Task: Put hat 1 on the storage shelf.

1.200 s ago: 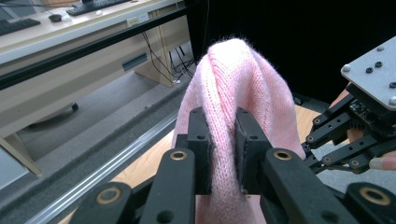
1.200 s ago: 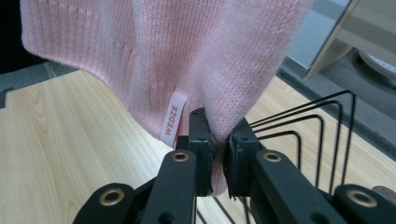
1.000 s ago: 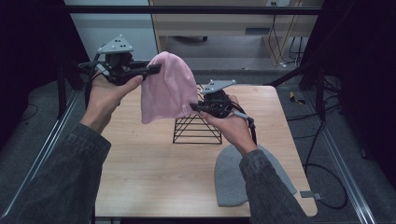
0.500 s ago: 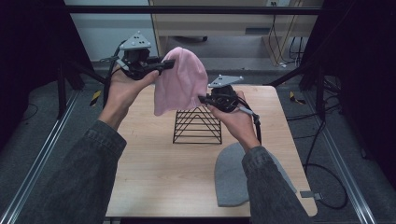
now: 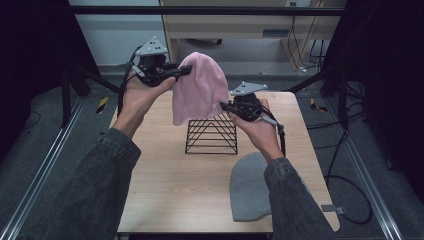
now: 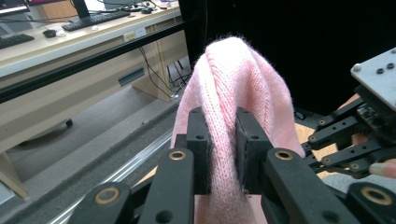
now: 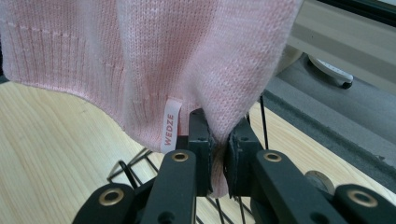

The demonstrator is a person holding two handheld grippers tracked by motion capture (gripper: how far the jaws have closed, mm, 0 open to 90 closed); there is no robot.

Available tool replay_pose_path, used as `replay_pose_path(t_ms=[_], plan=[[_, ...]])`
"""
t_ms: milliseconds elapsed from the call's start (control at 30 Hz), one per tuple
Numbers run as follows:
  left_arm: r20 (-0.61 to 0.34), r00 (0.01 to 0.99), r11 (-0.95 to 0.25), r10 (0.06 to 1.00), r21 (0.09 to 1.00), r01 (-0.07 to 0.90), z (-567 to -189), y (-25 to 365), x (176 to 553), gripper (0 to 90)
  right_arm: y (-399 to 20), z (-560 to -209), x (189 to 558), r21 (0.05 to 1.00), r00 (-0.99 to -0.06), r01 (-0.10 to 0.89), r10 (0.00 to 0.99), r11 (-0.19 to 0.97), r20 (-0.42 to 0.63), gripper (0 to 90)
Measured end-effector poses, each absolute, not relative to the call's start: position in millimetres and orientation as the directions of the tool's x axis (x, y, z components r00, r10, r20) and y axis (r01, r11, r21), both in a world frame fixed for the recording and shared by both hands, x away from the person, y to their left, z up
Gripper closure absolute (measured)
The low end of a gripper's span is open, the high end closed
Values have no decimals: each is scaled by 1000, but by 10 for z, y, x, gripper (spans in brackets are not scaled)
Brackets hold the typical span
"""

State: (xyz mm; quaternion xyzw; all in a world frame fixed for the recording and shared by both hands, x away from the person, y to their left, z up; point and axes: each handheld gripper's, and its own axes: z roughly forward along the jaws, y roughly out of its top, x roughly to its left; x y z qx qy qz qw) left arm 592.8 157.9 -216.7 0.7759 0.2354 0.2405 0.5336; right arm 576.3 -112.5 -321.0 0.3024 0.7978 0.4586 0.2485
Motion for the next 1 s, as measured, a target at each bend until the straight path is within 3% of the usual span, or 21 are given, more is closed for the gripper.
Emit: replay_pose_path(t_ms=[1000], plan=[[103, 779, -324, 619, 937, 134, -2453, 1358, 6072, 770, -1315, -3503, 5702, 852, -675, 298, 726, 430, -130, 831]])
